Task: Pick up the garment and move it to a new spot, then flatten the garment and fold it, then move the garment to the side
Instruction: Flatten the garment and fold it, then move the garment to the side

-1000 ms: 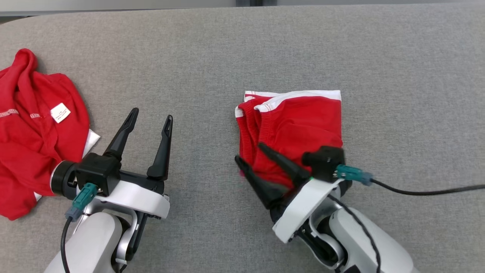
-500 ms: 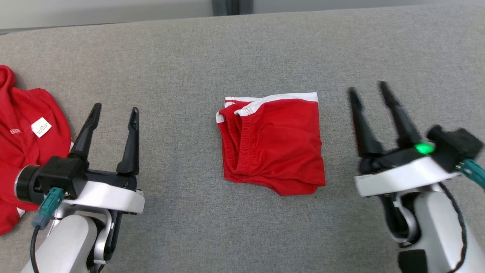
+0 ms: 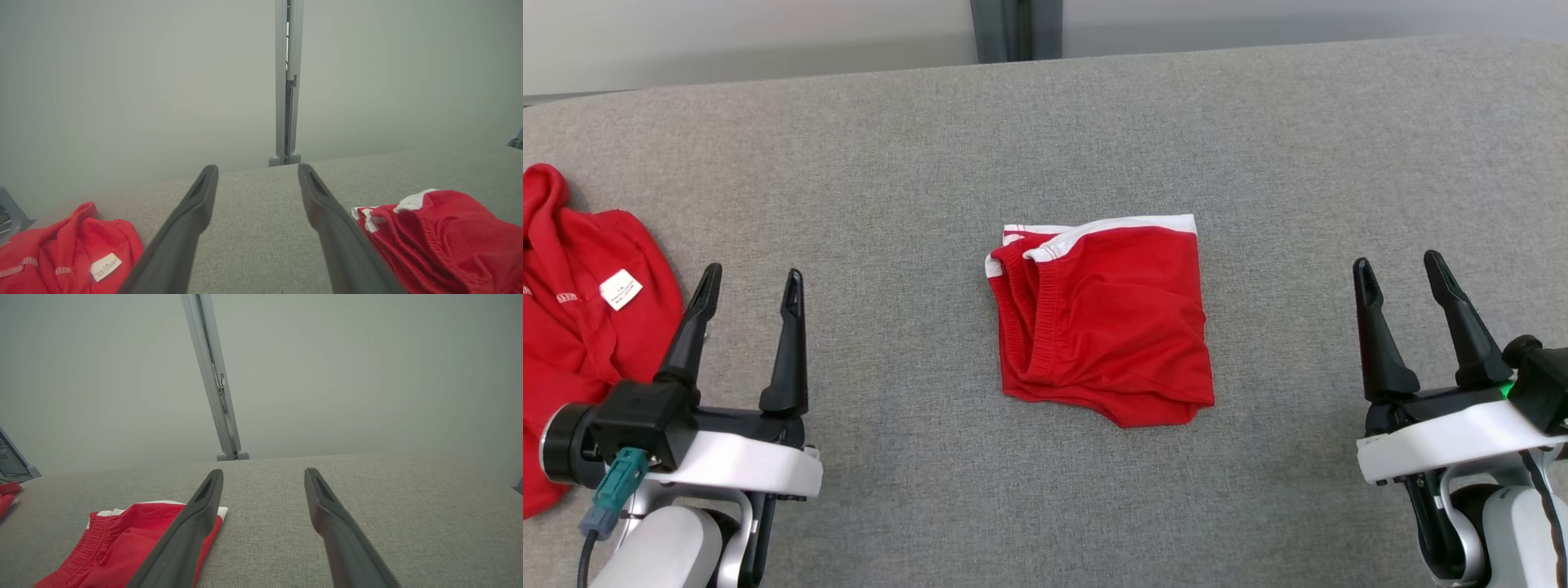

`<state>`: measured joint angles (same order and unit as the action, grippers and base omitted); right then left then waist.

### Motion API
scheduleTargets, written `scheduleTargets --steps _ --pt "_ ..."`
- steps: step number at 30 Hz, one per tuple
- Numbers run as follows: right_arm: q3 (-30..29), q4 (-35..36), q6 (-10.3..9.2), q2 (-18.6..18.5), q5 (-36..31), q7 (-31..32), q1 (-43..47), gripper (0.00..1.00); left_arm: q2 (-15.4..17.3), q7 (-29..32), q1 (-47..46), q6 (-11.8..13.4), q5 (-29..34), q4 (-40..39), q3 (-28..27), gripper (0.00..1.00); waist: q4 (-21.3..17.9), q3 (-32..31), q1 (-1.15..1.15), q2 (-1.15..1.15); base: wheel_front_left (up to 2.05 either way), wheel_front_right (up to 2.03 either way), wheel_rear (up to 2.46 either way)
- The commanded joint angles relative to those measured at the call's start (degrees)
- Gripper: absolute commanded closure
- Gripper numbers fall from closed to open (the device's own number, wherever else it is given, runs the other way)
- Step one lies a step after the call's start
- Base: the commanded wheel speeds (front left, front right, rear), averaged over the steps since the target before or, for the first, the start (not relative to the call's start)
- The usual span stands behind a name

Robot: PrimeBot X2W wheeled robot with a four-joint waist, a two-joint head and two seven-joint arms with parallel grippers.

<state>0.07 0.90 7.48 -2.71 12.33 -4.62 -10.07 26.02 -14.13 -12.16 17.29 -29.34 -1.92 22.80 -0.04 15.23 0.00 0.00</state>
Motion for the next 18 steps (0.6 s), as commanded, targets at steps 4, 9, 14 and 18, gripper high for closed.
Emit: scheduleTargets --steps 4,9,14,18 --pt "-0.51 0.18 0.03 -0.34 0.33 0.40 0.90 0.00 0.19 0.25 0.67 0.55 -0.33 -0.72 -0.05 0.00 0.08 -0.23 0.00 0.00 0.00 0.00 0.00" --pt "-0.38 -0.19 0.03 -0.33 0.63 0.51 0.97 0.00 0.45 0.37 0.31 0.79 0.09 -1.08 0.06 0.00 0.48 -0.59 0.00 0.00 0.00 0.00 0.00" --pt "-0.78 -0.42 0.03 -0.33 -0.06 1.31 1.00 0.00 0.17 0.15 -0.78 0.98 0.54 -1.74 0.22 0.00 1.99 -0.41 0.00 0.00 0.00 0.00 0.00" --pt "-0.38 -1.40 0.03 -0.34 -0.63 2.98 0.42 0.00 -0.23 -0.14 -1.74 0.85 0.83 -2.00 -0.10 0.00 4.26 0.41 0.00 0.00 0.00 0.00 0.00"
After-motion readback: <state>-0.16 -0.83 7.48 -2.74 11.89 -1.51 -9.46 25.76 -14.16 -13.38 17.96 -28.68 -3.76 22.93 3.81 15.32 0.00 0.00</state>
